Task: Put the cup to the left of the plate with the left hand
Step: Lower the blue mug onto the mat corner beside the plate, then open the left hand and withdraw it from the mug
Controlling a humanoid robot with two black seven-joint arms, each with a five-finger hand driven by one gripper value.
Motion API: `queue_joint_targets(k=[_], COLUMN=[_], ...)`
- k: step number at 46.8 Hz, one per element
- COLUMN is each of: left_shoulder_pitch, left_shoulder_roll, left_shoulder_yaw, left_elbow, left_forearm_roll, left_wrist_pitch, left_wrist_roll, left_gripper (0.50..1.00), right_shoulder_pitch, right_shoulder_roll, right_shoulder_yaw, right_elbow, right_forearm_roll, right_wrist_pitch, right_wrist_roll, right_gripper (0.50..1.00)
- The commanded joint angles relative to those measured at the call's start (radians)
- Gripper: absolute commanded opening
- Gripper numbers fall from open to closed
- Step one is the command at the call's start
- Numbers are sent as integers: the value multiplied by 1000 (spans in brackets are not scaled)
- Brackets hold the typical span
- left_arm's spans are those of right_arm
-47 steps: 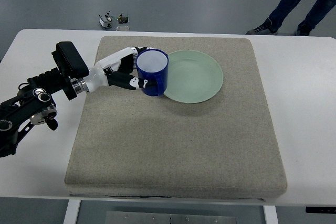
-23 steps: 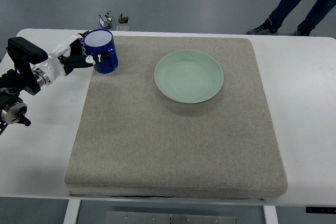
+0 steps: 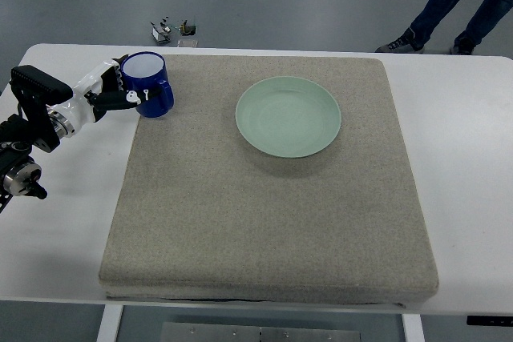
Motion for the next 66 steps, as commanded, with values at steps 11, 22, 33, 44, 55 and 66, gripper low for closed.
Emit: queue_joint_targets(k=[11, 22, 33, 44, 55, 66], left_shoulder_pitch=[2, 1, -1, -4, -17, -42], left_shoulder_roll=[-4, -22, -24, -22, -4, 62], left_shoulder_yaw=[2, 24, 24, 42, 35, 32], left_elbow=[9, 10, 10, 10, 6, 9], left_forearm_roll=[1, 2, 2, 2, -56, -196], left_wrist_pitch=[-6, -12, -12, -22, -118, -169], left_wrist_roll=[0, 2, 2, 3, 3, 3], left_gripper=[593, 709, 987, 999, 999, 999], right_shoulder_pitch=[0, 0, 0, 0, 0, 0], right_shoulder_roll=[0, 0, 0, 0, 0, 0], right_shoulder_yaw=[0, 0, 0, 0, 0, 0], right_elbow=[0, 0, 0, 0, 0, 0], right_forearm_roll=[0, 0, 0, 0, 0, 0], right_wrist_pitch=[0, 0, 0, 0, 0, 0], right_wrist_roll=[0, 0, 0, 0, 0, 0], right_gripper=[934, 934, 934, 934, 934, 934])
